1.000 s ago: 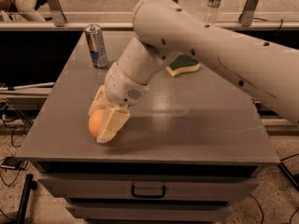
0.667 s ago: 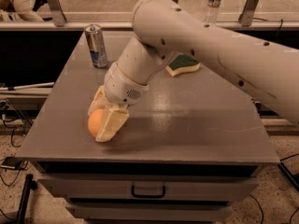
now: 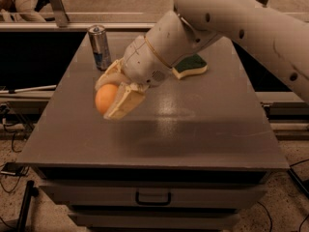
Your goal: Pick orange
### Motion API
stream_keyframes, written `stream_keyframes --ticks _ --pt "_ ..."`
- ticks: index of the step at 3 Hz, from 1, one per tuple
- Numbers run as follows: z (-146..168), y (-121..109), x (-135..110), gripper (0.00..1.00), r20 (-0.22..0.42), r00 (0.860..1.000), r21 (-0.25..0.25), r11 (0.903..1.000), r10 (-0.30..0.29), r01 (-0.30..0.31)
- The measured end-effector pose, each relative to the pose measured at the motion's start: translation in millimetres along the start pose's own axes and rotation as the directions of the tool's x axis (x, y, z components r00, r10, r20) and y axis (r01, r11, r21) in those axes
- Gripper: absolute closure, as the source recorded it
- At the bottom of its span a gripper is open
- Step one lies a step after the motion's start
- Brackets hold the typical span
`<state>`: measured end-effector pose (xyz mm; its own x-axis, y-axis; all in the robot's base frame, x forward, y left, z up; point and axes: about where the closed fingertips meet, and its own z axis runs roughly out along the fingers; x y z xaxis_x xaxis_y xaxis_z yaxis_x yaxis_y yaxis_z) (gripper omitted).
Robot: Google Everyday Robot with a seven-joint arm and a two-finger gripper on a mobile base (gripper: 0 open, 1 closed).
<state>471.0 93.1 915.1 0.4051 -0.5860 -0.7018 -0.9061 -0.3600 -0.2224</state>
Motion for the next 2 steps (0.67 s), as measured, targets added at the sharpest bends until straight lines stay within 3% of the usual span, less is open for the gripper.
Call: stream_keyframes --ticks 1,2 --pt "-39 -4 -9 1.00 0.077 0.996 0.110 0.9933 -0.044 0.035" --pt "-57 -1 -10 1.00 0.103 0.993 0.154 0.9874 -0.053 0.037"
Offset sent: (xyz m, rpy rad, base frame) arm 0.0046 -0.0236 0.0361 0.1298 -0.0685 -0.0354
